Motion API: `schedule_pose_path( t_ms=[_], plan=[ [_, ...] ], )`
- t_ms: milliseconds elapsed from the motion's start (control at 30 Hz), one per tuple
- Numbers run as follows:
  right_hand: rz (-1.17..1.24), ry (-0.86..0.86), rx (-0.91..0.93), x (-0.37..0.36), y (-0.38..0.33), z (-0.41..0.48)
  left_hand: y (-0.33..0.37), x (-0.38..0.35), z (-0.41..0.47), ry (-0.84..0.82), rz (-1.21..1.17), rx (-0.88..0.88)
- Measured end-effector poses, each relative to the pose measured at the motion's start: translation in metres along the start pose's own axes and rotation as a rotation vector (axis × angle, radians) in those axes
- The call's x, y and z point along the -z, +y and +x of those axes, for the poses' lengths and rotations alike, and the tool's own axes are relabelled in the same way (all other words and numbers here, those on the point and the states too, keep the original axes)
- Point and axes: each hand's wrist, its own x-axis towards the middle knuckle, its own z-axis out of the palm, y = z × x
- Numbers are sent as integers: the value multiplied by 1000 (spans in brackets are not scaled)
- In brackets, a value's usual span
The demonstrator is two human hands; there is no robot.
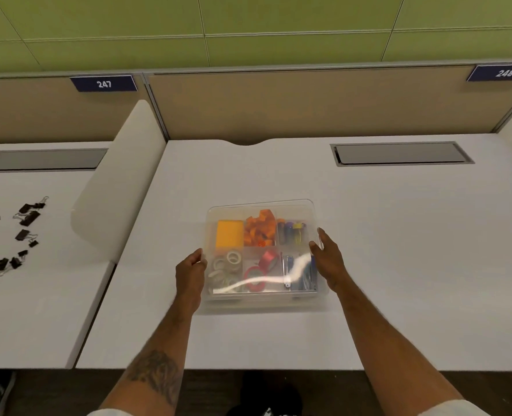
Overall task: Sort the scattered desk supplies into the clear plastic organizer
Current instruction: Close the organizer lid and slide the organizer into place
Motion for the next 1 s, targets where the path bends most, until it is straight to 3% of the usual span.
schedule_pose_path(
  t_ms=[400, 600, 700, 833, 1000],
  plan=[
    [-95, 179, 63, -10, 3, 0, -2, -5, 4, -27, 213, 33],
    [-69, 183, 17, -14, 6, 3, -15, -3, 3, 3, 363, -84],
    [-36, 180, -20, -16, 3, 5, -17, -3, 7, -35, 289, -68],
    [85, 206, -176, -12, 3, 14, -13, 5, 16, -216, 6, 90],
    [107, 227, -245, -7, -7, 37, 11, 8, 50, -217, 81, 142]
  ],
)
